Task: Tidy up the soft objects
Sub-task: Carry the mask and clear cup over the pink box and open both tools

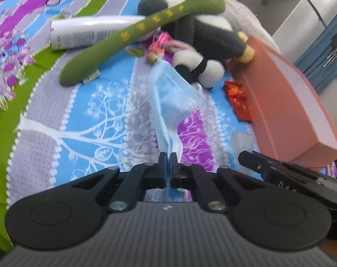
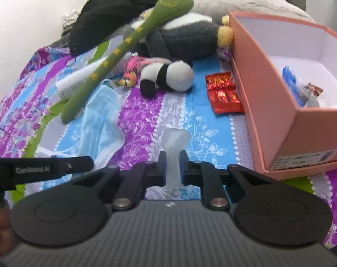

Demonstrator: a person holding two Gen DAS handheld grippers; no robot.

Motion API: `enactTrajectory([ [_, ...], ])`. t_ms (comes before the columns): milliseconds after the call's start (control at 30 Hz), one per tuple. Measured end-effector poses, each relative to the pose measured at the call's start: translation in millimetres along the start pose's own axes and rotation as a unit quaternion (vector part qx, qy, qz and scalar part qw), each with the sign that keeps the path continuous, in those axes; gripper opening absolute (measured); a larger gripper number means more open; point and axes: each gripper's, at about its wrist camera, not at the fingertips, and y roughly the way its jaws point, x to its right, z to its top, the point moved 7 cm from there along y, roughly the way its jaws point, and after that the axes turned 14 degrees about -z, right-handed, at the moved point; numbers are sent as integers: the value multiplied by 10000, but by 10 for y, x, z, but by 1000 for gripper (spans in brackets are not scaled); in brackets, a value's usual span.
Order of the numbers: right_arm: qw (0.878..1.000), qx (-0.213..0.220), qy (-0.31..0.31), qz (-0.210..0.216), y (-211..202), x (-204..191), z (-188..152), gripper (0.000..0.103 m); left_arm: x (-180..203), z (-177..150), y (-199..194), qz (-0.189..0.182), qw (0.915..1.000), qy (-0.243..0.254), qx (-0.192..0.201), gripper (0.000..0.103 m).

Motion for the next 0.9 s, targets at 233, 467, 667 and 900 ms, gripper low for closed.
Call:
enactTrajectory([
  [233, 9995, 298, 119, 30, -353, 91, 203, 15, 337, 175, -309, -188, 9994, 105, 279, 3],
  [467, 9972, 686, 308, 40, -731, 268, 595, 15, 788, 495, -542, -460, 9972, 294, 505, 3],
  [667, 9915, 1201, 489, -92, -1079, 569, 1080, 15, 1358, 887, -721, -792, 9914, 658, 808, 3],
  [900, 9797, 1835, 733, -323, -1390, 1053, 1628, 16, 2181, 1366, -719, -1279, 9796, 1177, 1012, 3],
])
